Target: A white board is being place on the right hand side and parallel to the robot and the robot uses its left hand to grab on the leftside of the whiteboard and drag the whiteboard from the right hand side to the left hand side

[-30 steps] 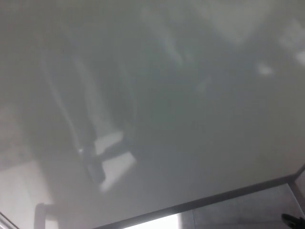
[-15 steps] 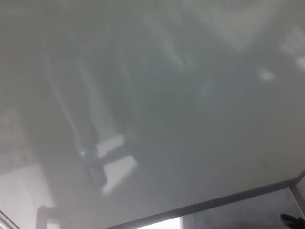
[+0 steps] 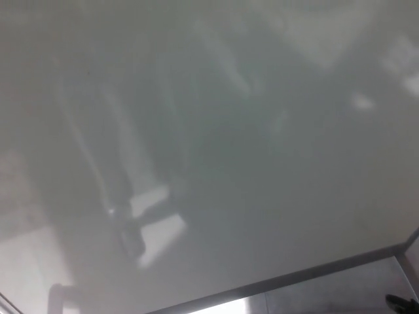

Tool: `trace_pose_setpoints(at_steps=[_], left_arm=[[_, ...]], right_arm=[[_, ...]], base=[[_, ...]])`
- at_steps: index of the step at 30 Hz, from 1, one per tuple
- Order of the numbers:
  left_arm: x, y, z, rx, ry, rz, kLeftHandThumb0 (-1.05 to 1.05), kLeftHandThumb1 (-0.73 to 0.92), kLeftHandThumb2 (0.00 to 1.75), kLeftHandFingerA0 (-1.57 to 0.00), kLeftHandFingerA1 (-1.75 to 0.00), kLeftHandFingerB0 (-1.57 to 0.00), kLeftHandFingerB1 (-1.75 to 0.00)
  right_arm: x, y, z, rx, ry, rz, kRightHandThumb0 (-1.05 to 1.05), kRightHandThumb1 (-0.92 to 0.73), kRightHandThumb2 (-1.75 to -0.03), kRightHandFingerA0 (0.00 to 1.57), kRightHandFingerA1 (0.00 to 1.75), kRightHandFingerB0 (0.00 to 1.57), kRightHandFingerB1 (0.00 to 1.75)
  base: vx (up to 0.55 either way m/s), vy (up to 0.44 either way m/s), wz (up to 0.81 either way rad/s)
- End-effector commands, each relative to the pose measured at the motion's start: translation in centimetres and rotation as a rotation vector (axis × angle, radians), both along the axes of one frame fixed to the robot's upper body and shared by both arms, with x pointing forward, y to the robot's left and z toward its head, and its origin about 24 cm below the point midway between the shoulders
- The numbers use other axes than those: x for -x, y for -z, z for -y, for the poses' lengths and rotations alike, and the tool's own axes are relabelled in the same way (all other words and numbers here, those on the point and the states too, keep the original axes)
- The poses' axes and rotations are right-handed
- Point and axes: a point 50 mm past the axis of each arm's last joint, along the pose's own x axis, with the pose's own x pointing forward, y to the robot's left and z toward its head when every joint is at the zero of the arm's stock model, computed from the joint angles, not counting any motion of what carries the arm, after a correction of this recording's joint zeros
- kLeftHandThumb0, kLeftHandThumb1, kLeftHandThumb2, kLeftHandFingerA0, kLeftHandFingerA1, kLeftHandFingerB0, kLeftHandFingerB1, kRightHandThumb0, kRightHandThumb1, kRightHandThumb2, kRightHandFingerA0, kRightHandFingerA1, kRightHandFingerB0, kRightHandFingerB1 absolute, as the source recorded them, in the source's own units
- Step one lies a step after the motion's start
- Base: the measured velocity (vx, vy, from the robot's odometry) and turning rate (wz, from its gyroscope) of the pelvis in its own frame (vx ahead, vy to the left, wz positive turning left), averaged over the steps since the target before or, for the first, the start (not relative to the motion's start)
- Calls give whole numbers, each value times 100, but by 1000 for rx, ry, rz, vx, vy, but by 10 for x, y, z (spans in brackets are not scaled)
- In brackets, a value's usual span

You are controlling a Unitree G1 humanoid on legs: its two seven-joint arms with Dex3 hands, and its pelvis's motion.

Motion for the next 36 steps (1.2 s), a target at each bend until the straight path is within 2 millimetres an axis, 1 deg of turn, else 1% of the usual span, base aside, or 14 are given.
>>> trace_pose_setpoints(at_steps=[1,9,10,13,16,19,20,22,23,24,26,27,28,36], left_arm=[[35,62,7,150,-103,-58,-85,92,122,0,-4,0,0],[83,125,28,210,-151,-203,-79,89,115,0,-4,0,0],[86,128,30,215,-159,-209,-78,87,111,0,-4,0,0],[96,136,34,234,-158,-234,-69,92,88,0,-1,0,0],[121,149,38,266,-147,-300,-74,84,101,0,-3,0,0],[135,157,41,270,-135,-360,-66,92,85,0,0,0,0],[138,160,45,275,-125,-377,-72,84,100,0,-3,0,0],[141,166,49,269,-113,-417,-65,92,83,0,0,0,0],[142,171,54,211,-75,-492,-70,92,113,0,-14,0,-12],[143,173,55,175,-59,-524,-70,92,113,0,-14,0,-12],[143,179,60,126,-45,-585,-60,92,85,0,-2,0,0],[144,180,62,111,-45,-603,-60,92,85,0,-2,0,0],[143,185,63,83,-45,-657,-71,92,114,0,-15,0,-16],[139,188,66,42,-22,-706,-72,92,112,0,-12,0,-11]], right_arm=[[8,1,5,10,3,-12,-59,-87,-64,31,37,17,30],[16,6,4,25,2,-48,-57,-87,-65,31,35,17,29],[16,6,4,30,-2,-52,-63,-73,-92,22,45,11,40],[19,8,4,23,0,-60,-64,-72,-92,22,46,11,40],[26,10,2,9,-2,-68,-63,-71,-92,23,46,11,40],[31,13,-1,-1,1,-79,-63,-71,-91,23,46,11,40],[31,13,0,-1,4,-79,-63,-71,-91,23,45,11,40],[31,13,0,0,5,-81,-57,-86,-65,31,36,17,29],[30,13,0,-3,10,-85,-59,-87,-64,32,35,17,29],[30,14,-2,-7,12,-85,-65,-71,-92,24,46,12,40],[32,15,-2,-7,11,-91,-65,-71,-93,23,45,11,40],[33,15,-2,-9,12,-94,-65,-71,-93,23,45,11,40],[33,16,-2,1,4,-99,-64,-72,-92,21,44,10,39],[30,16,-5,8,4,-98,-65,-72,-92,22,45,11,39]], base=[[0,0,0],[0,0,0],[0,0,0],[0,0,0],[0,0,0],[0,0,0],[0,0,0],[0,0,0],[0,0,0],[0,0,0],[0,0,0],[0,0,0],[0,0,0],[0,0,0]])
